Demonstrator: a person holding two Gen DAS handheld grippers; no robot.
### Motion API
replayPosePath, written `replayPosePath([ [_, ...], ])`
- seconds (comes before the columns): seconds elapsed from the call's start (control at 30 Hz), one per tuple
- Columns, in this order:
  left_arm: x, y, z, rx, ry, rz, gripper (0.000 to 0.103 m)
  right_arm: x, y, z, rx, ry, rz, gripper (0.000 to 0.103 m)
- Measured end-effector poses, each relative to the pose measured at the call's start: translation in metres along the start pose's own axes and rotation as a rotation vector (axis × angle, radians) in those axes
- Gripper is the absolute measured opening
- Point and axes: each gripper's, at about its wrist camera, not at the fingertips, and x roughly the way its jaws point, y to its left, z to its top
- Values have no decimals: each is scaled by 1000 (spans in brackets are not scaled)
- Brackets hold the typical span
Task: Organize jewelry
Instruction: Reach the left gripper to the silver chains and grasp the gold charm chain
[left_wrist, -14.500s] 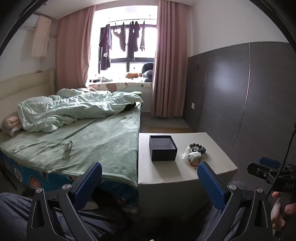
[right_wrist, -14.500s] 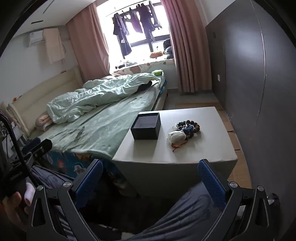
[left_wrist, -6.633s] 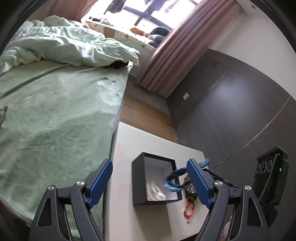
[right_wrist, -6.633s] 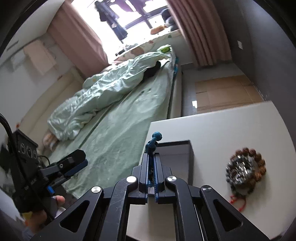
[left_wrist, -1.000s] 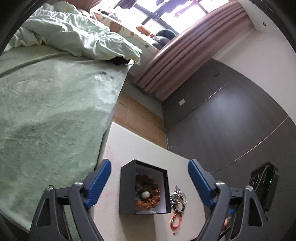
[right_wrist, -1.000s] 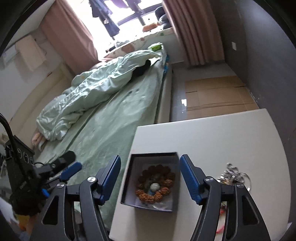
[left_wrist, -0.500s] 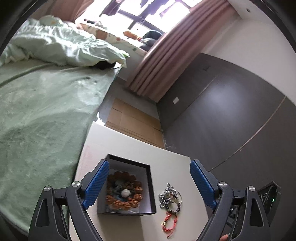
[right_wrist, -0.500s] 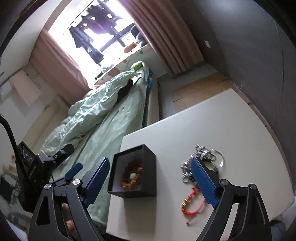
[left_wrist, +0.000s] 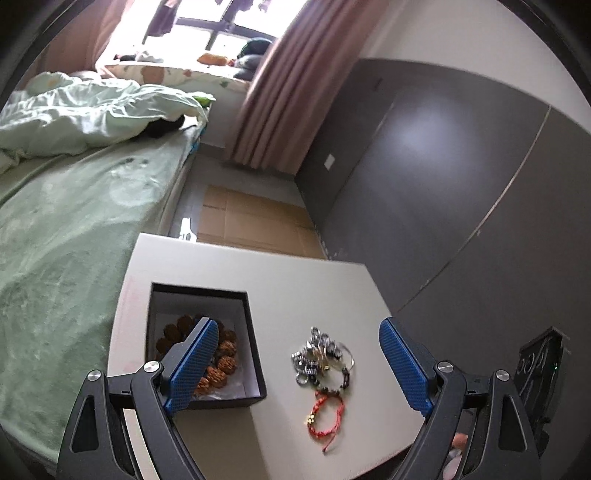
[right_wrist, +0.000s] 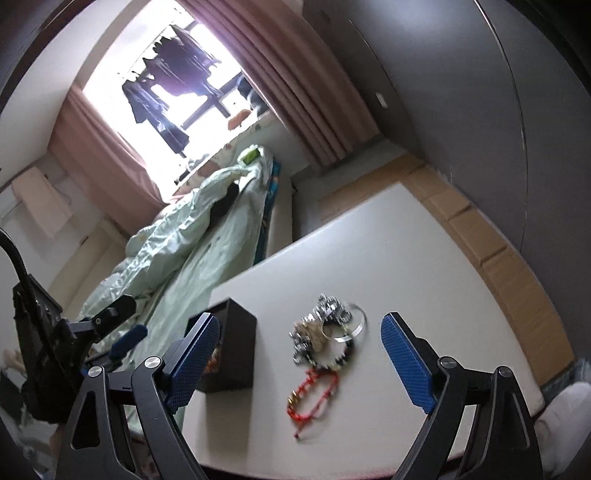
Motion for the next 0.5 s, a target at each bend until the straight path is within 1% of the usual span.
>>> replayPosePath([
  [0.07, 4, -4, -2, 6, 28, -12, 89, -2, -10, -2, 16, 4, 3, 93],
  [0.13, 10, -8, -6, 8, 63, -28, 89, -4, -19, -3, 40, -3, 2, 99],
  [0.2, 18, -14, -9, 32, 96, -26, 89, -1, -26, -3, 63, 6, 12, 103],
  [0.27, 23, -20, -11, 54, 113, -16, 89, 2, -33, -3, 77, 20, 7, 103],
  [0.37, 37, -28, -14, 77, 158, -22, 89, 6, -44, -6, 99, 37, 8, 103],
  [0.43, 49, -34, -15, 101, 190, -16, 82, 7, -53, -8, 130, 43, 27, 103],
  [0.5, 63, -40, -17, 124, 231, -9, 71, 7, -62, -10, 163, 44, 41, 103],
])
